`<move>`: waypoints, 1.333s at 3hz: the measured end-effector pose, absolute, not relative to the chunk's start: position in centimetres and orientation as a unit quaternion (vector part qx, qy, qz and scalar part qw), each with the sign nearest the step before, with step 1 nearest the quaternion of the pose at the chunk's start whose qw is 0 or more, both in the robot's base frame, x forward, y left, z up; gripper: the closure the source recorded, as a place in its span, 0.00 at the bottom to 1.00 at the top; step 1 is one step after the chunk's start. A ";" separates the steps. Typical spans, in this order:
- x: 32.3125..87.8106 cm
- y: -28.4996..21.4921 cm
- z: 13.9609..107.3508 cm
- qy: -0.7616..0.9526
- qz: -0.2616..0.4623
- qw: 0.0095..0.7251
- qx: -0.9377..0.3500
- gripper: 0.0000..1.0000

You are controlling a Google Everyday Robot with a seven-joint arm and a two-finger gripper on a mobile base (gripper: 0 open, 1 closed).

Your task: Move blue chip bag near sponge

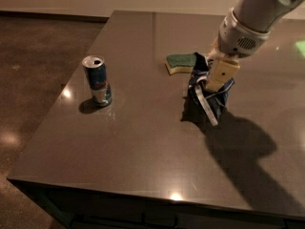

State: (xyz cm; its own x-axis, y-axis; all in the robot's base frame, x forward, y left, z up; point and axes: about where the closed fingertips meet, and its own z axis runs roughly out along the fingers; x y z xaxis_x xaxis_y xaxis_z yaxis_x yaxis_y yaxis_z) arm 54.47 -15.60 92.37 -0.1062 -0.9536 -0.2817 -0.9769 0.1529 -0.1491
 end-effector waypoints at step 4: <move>65.4 -18.4 91.5 0.766 0.042 0.204 -0.609 0.28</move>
Offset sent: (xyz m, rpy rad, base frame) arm 0.1080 -0.0233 -0.0066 0.0479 -0.0232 -0.0508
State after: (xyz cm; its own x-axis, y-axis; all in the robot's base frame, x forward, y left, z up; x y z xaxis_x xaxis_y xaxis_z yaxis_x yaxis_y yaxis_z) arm 65.39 -18.40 91.53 -0.1766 -0.9148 -0.3632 -0.9492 0.2559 -0.1830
